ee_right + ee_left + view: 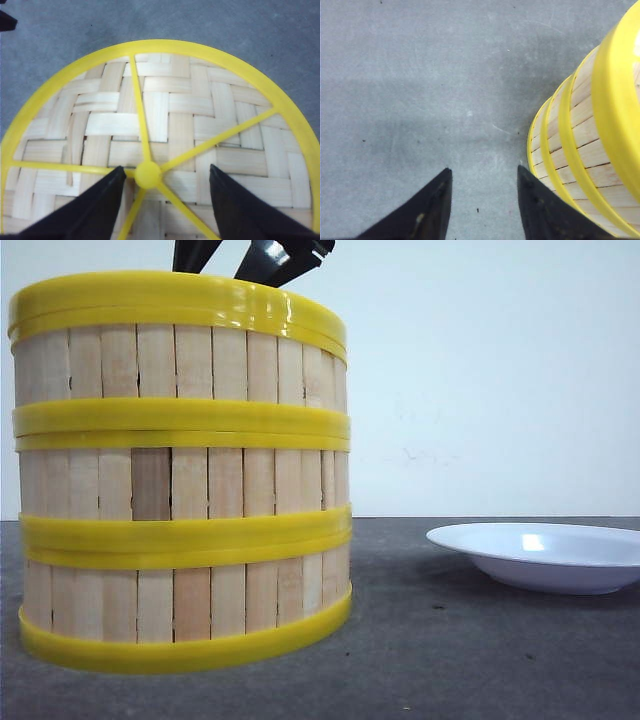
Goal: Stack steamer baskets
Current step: 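Withdraw the right gripper upward from the lid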
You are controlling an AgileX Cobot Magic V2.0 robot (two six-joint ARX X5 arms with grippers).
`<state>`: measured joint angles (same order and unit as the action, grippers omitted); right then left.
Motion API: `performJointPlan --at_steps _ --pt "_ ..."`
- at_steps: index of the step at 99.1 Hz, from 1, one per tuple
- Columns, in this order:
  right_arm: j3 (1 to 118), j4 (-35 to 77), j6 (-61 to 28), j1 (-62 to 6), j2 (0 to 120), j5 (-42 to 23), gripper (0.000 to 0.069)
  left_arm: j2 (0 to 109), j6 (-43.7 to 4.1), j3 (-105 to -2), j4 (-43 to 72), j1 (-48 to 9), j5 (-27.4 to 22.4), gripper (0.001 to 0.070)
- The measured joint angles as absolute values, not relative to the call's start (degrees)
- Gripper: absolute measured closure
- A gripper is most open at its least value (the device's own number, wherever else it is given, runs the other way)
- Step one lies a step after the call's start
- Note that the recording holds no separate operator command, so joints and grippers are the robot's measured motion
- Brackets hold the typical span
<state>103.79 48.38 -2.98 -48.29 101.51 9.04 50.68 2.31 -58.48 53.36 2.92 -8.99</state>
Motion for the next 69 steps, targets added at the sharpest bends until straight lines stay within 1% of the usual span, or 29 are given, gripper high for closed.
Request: performJointPlan --at_steps 15,31,40,50,69 --pt "103.7 48.6 -2.7 -47.3 97.8 8.5 0.0349 50.7 2.3 -58.5 53.4 2.9 -9.0 0.0475" --pt "103.7 51.2 -2.5 -44.1 89.3 5.9 0.0349 50.7 2.3 -58.5 53.3 2.7 -9.2 0.0475" --pt "103.7 54.6 -2.5 -40.3 85.2 5.4 0.0349 50.7 2.3 -58.5 53.3 2.5 -9.3 0.0475" --pt "101.2 56.4 -2.5 -35.6 80.6 3.1 0.0349 50.7 2.3 -58.5 53.3 2.5 -9.3 0.0475" --pt "88.0 56.2 -2.5 -25.1 69.4 2.9 0.0349 50.7 2.3 -58.5 53.3 2.5 -9.3 0.0475"
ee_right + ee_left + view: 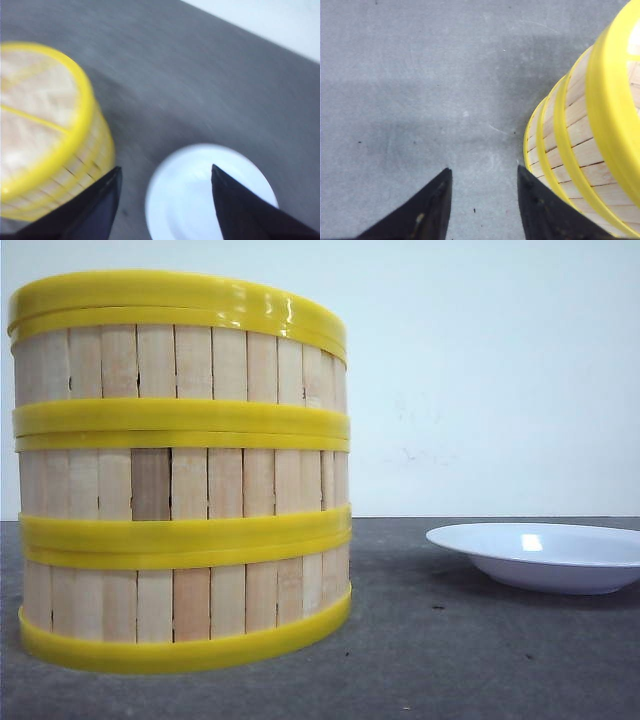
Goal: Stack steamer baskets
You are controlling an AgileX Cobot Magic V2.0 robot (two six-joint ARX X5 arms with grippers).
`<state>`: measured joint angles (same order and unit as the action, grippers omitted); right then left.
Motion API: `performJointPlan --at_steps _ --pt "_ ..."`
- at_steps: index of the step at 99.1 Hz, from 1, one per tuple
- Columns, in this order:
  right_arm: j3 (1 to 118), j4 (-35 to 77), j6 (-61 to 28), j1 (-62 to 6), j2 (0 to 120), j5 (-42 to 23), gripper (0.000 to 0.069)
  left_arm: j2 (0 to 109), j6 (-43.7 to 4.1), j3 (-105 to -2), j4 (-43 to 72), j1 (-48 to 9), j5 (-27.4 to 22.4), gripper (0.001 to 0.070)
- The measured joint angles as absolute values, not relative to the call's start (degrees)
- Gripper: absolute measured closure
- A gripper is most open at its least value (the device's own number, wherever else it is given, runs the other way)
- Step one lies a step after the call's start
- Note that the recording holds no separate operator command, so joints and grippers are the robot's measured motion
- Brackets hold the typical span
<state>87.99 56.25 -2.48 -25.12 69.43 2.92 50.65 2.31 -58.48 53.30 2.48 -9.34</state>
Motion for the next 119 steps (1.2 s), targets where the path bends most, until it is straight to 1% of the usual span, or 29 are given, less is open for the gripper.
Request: performJointPlan --at_steps 20,37,55,80,84,88,90,92,96,101,108,119 --pt "70.9 55.8 -1.6 -13.9 56.7 3.8 0.0349 50.7 2.3 -58.5 53.3 2.5 -9.3 0.0475" --pt "60.8 56.9 -0.6 -7.7 48.0 4.7 0.0349 50.7 2.3 -58.5 53.3 2.5 -9.3 0.0475" --pt "55.7 58.0 1.0 -5.1 43.1 4.6 0.0349 50.7 2.3 -58.5 53.3 2.5 -9.3 0.0475" --pt "55.0 58.4 2.0 -4.9 43.6 4.6 0.0349 50.7 2.1 -58.5 53.3 2.5 -9.3 0.0475" --pt "55.0 58.5 2.0 -4.9 43.6 4.6 0.0351 50.7 2.1 -58.5 53.3 2.5 -9.3 0.0485" --pt "55.0 58.5 2.3 -4.9 43.5 4.6 0.0384 50.7 2.1 -58.5 53.3 2.5 -9.3 0.0528" --pt "55.0 58.5 2.5 -4.9 43.5 4.6 0.0421 50.7 2.1 -58.5 53.3 2.5 -9.3 0.0564" --pt "55.0 58.5 2.6 -4.9 43.5 4.6 0.0473 50.7 2.1 -58.5 53.3 2.5 -9.4 0.0601" --pt "55.0 58.4 2.9 -4.9 43.5 4.5 0.0577 50.7 2.0 -58.5 53.3 2.5 -9.3 0.0646" --pt "55.0 58.1 2.9 -4.9 43.5 4.6 0.0630 50.7 2.0 -58.5 53.3 2.5 -9.3 0.0673" --pt "55.0 57.5 3.0 -4.9 43.5 4.6 0.0660 50.7 2.0 -58.5 53.3 2.5 -9.3 0.0687" --pt "55.0 58.2 3.2 -4.9 43.5 4.5 0.0673 50.7 2.0 -58.5 53.3 2.5 -9.3 0.0691"
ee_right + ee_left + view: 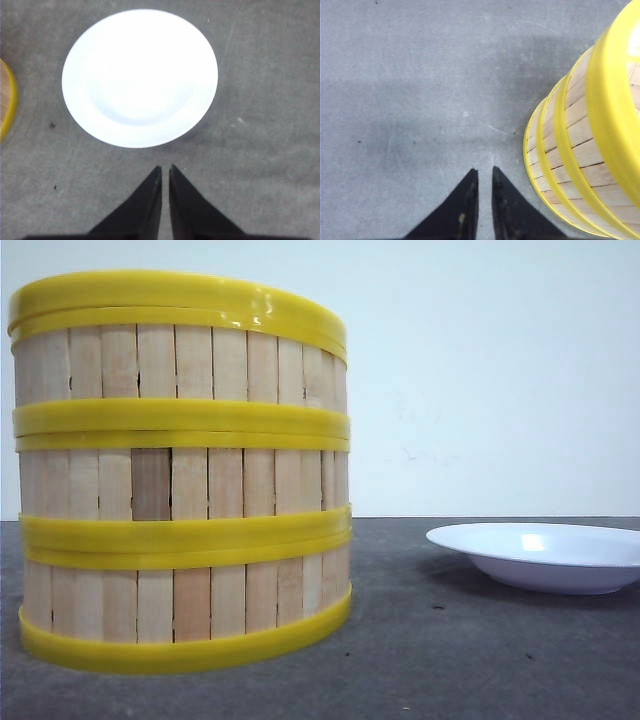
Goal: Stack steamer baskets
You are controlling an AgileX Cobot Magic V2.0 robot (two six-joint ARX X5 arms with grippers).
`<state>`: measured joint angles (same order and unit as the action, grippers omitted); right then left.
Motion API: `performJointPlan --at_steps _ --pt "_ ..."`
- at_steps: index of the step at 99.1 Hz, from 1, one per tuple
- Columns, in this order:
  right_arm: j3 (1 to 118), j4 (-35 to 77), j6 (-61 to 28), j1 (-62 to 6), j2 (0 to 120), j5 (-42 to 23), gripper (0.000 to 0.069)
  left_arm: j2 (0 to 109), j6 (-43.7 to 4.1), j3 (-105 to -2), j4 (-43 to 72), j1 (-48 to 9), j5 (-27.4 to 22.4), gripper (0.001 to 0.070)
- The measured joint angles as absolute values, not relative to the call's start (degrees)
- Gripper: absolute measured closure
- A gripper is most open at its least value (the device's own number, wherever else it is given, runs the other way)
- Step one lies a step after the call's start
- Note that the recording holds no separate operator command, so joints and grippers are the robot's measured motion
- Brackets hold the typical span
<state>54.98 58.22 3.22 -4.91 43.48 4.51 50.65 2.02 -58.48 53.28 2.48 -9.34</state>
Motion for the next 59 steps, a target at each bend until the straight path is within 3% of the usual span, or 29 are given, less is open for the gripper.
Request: performJointPlan --at_steps 59 --pt "55.0 51.8 3.3 -4.9 43.5 4.5 0.0675 49.0 2.8 -58.1 51.7 2.5 -7.7 0.0692"
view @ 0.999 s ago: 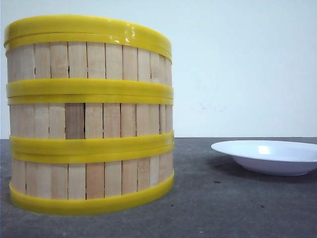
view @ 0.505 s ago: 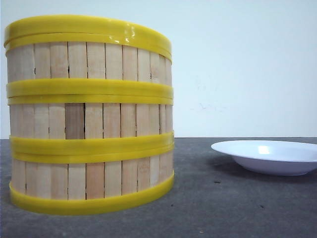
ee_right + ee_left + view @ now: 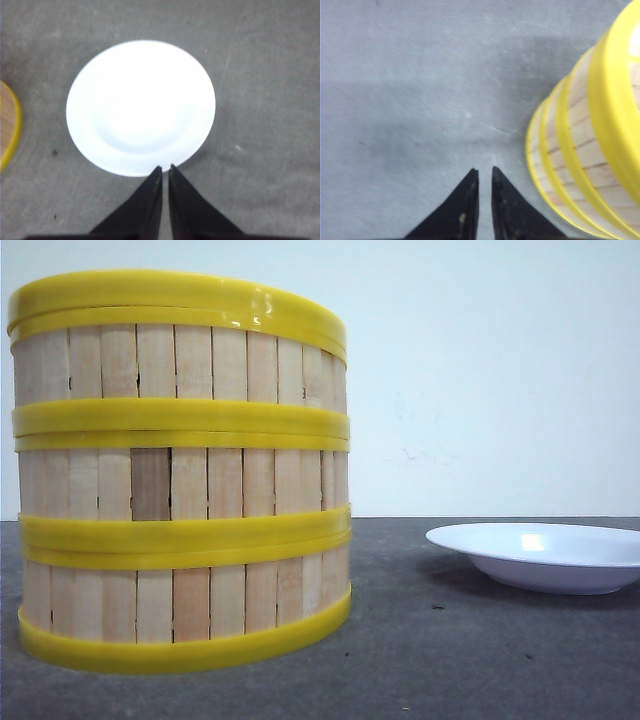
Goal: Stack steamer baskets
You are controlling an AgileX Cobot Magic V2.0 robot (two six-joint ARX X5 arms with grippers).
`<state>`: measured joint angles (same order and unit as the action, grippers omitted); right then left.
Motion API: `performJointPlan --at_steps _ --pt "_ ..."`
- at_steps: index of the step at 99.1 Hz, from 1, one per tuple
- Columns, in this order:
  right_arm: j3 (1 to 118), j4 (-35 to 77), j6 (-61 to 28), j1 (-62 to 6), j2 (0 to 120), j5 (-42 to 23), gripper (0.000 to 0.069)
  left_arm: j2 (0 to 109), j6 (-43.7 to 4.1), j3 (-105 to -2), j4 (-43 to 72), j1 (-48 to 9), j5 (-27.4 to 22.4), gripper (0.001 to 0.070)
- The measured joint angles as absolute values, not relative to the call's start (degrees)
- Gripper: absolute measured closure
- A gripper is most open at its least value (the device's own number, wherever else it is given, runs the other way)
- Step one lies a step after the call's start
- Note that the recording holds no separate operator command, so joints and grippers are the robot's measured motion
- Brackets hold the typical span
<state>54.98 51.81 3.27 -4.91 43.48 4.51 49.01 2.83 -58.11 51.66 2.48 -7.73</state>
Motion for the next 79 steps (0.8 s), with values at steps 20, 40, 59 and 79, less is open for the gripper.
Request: performJointPlan --at_steps 20,40,59,79 --pt "55.0 49.0 3.3 -4.9 43.5 4.5 0.0675 36.4 2.7 -47.0 36.5 0.8 -7.6 0.0692" --pt "55.0 46.0 3.3 -4.9 43.5 4.5 0.0675 23.8 -2.1 -31.3 23.2 0.4 -7.5 0.0692" --pt "55.0 43.4 3.3 -4.9 43.5 4.5 0.0675 14.1 -3.7 -16.4 14.4 0.2 -6.8 0.0692" --pt "55.0 42.0 3.3 -4.9 43.5 4.5 0.0675 3.9 -3.9 -7.3 10.8 -0.7 -4.5 0.0692"
